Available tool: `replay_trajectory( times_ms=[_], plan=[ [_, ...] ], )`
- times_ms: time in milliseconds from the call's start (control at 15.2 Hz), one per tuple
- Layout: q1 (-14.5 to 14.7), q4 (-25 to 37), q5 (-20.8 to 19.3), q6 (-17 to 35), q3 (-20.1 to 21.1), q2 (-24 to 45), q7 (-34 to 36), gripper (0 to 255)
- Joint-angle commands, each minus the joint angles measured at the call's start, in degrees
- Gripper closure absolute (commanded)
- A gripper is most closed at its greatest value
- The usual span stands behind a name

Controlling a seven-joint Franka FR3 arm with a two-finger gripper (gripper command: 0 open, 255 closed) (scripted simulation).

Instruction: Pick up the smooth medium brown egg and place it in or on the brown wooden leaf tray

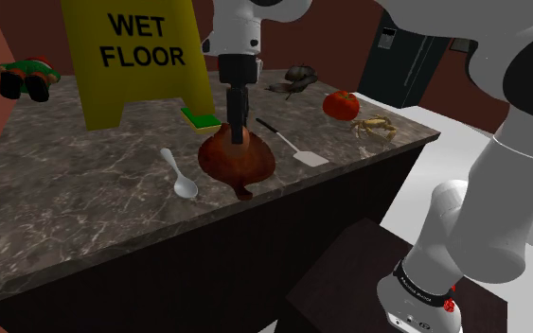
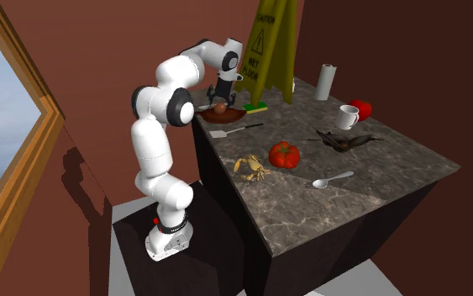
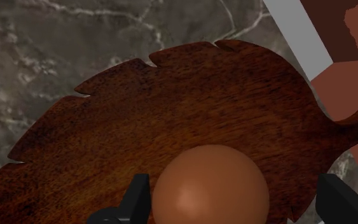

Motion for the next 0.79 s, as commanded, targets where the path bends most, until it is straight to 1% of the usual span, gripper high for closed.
replay_trajectory(
  times_ms=[0,198,726],
  plan=[
    [-0.2,2.9,0.0,-2.1,-0.2,0.8,0.1,0],
    [-0.7,12.0,0.1,-8.3,-0.6,3.8,0.5,0],
    [-0.7,12.0,0.1,-8.3,-0.6,3.8,0.5,0]
  ],
)
